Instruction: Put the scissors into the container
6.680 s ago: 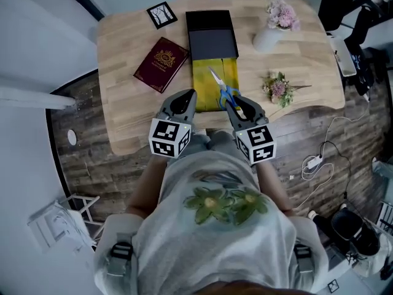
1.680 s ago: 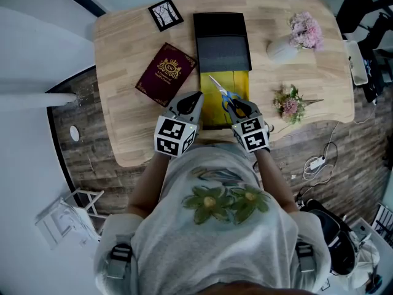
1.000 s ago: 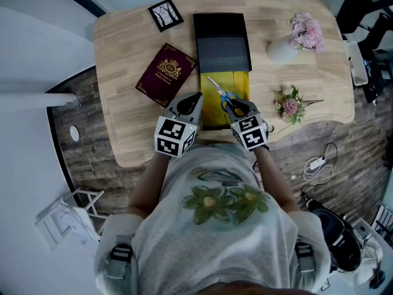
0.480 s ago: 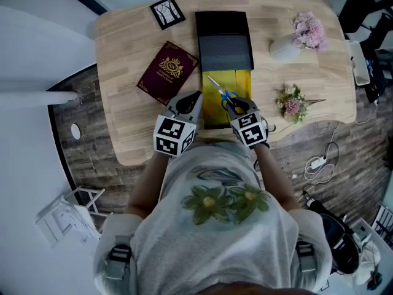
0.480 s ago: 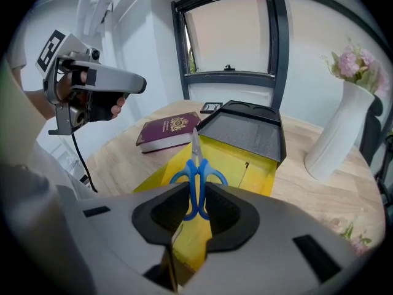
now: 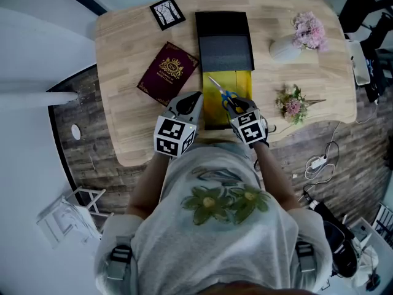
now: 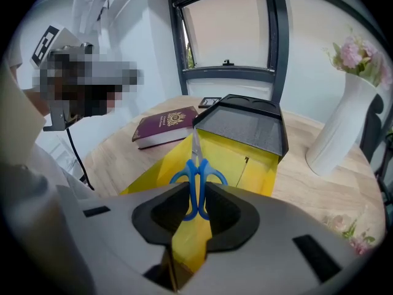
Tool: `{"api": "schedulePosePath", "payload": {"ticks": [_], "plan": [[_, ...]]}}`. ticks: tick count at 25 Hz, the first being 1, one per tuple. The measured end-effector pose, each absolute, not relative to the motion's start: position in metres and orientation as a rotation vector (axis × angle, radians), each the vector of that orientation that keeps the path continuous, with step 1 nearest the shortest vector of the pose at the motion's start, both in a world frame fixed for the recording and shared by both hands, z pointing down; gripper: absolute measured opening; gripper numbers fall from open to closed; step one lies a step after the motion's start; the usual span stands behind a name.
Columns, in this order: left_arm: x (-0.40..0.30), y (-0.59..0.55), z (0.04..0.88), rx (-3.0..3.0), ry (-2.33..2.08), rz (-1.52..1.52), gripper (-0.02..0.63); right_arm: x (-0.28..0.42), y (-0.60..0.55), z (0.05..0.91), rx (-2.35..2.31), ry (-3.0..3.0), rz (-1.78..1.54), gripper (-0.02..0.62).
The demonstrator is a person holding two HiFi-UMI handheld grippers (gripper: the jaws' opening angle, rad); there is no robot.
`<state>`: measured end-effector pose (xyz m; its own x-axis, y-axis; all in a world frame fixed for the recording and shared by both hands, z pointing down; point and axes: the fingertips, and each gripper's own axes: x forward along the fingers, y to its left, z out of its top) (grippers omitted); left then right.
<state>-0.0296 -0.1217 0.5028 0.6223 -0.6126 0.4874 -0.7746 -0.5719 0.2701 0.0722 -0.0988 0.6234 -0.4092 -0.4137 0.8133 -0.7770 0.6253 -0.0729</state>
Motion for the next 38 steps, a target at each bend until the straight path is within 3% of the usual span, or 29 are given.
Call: {"api": "schedulePosePath", "payload": {"ticks": [38], "plan": [[-0.032, -0.122, 0.508, 2.37, -1.099, 0.478, 0.006, 0.077, -0.102, 0.658, 0.883, -1.952, 0.613, 0.081]]}}
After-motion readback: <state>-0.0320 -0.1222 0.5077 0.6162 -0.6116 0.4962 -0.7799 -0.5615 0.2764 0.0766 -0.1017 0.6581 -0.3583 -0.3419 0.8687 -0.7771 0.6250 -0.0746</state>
